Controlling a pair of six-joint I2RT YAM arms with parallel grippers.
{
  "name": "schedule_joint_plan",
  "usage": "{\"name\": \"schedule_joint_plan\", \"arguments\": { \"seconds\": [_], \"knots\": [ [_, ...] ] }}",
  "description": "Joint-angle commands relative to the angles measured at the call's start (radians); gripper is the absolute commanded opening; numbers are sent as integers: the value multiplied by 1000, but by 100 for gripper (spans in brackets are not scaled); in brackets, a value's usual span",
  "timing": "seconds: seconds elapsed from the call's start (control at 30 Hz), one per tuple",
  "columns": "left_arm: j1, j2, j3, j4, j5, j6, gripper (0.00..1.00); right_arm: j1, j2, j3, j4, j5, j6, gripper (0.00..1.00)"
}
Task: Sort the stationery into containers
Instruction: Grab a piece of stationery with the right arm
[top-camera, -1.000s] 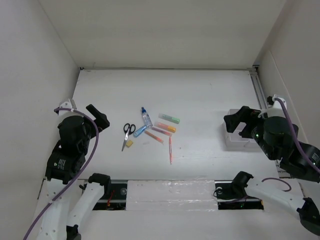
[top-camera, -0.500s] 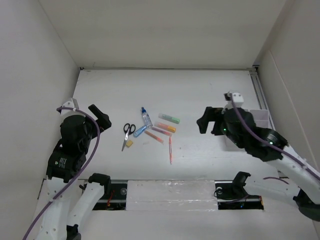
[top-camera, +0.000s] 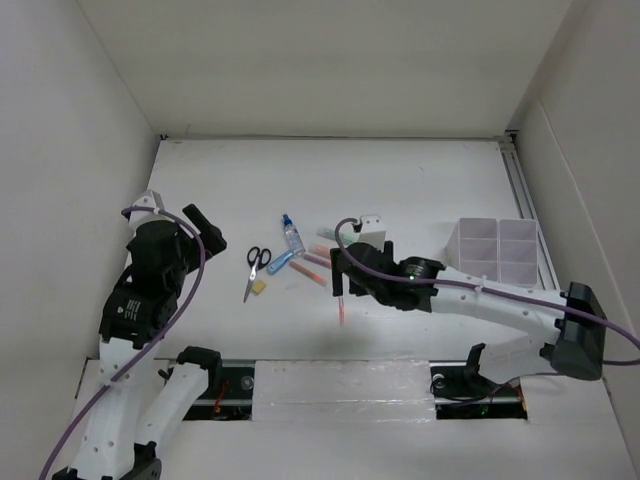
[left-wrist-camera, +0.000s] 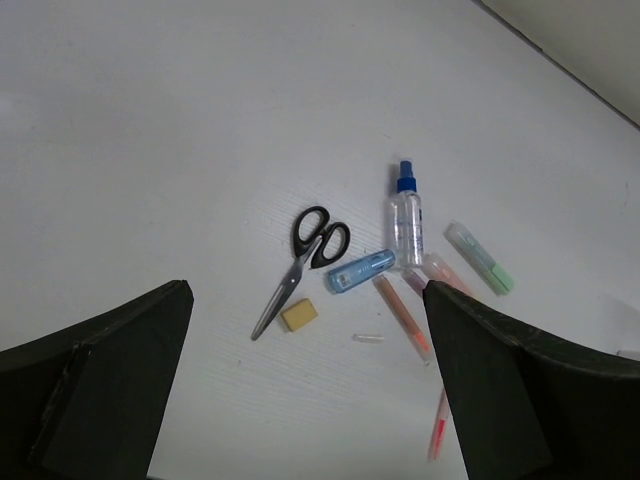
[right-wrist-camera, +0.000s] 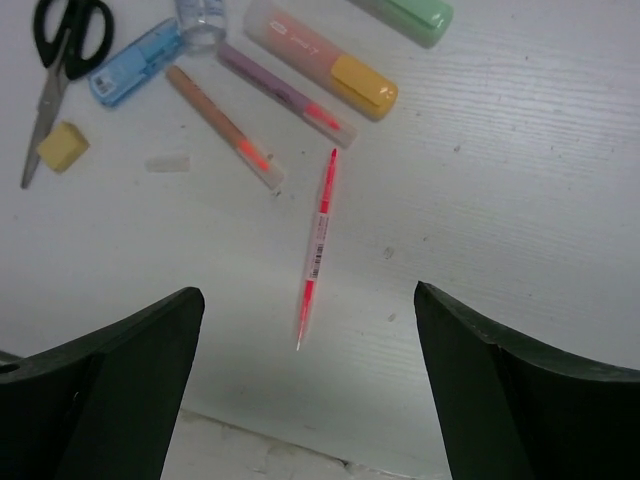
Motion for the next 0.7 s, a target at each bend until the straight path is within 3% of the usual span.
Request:
{"name": "schedule_joint_plan", "arguments": {
  "seconds": [0.0, 0.07, 0.23, 0.67],
  "knots": [
    [-1, -2, -13, 25, -15, -8, 100, -7, 73, -16, 103, 8, 67, 91],
    [-1, -2, -13, 25, 7, -8, 100, -7, 111, -16, 115, -3, 76, 91],
    [-1, -2, -22, 34, 25, -8, 100, -7, 253, 10, 126, -3, 134, 77],
    [-1, -54, -22, 43, 25, -8, 100, -7, 425, 69, 97, -25, 168, 71]
  ]
}}
